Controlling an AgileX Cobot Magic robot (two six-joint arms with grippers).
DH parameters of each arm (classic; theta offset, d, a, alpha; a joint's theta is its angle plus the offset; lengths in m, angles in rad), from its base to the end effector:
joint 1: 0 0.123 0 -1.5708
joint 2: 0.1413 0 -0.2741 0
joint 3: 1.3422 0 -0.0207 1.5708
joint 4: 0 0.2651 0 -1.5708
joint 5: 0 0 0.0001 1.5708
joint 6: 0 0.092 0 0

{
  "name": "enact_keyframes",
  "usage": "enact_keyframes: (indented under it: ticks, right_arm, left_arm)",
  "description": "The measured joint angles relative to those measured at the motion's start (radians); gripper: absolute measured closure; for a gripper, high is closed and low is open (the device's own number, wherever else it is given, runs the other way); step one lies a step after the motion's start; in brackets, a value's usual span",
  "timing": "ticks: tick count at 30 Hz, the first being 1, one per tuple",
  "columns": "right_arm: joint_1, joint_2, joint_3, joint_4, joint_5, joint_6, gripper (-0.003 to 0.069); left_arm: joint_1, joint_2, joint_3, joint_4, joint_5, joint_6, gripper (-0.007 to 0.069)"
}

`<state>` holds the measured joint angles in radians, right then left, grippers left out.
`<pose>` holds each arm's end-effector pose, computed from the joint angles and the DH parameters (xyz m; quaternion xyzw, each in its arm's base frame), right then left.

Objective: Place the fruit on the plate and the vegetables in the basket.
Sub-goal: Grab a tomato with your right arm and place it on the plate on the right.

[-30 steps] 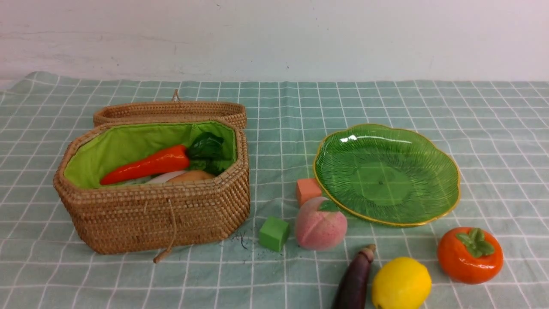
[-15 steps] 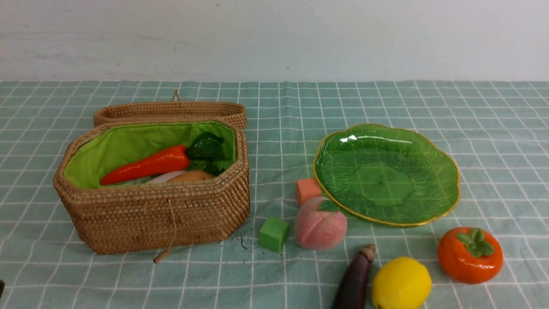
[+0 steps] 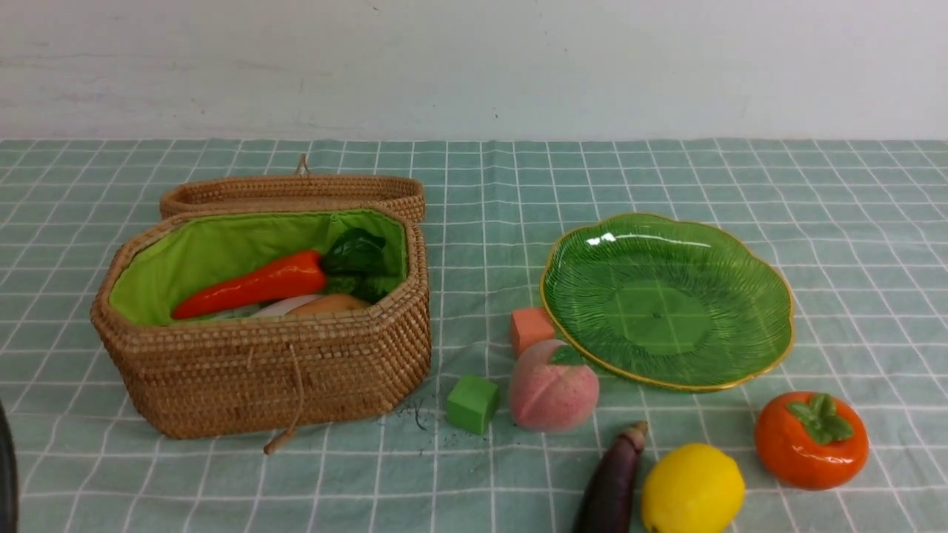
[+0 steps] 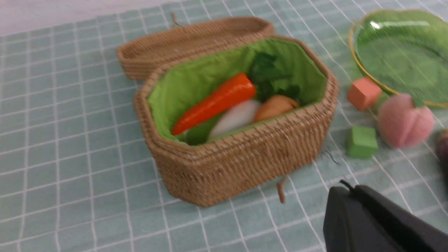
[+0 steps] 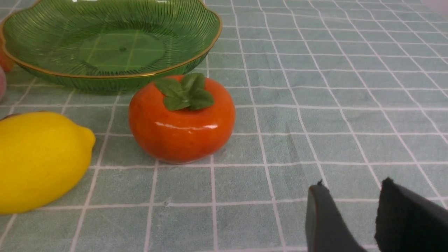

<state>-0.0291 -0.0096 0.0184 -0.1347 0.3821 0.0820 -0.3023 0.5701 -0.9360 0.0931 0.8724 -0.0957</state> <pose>0.0785 -0.0069 0.1731 0.0092 0.8048 -0.0416 0.5920 0.1027 -0.0252 0.3994 0.0921 0.8328 -0.0623 0.5423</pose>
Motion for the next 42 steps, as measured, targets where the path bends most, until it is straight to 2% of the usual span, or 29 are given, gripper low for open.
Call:
enact_keyframes:
  ticks: [2,7,14,21,28,42]
  right_arm:
    - [0.000,0.000,0.000,0.000,0.000,0.000,0.0418]
    - [0.000,0.000,0.000,0.000,0.000,0.000,0.0418]
    - [0.000,0.000,0.000,0.000,0.000,0.000,0.0418]
    - [0.000,-0.001,0.000,0.000,0.000,0.000,0.0418]
    - [0.000,-0.001,0.000,0.000,0.000,0.000,0.0418]
    - [0.000,-0.001,0.000,0.000,0.000,0.000,0.0418]
  left_arm:
    - [0.002,-0.061,0.071,0.094,-0.073,-0.091,0.0638]
    - [0.043,-0.236,0.261,0.139,-0.176,-0.154,0.0638]
    - [0.191,-0.523,0.632,0.067,-0.376,-0.162,0.0634]
    - [0.241,-0.579,0.952,-0.032,-0.529,-0.162,0.0631]
    - [0.241,-0.579,0.964,-0.034,-0.476,-0.138,0.0629]
    - [0.241,-0.579,0.964,-0.033,-0.475,-0.124,0.0621]
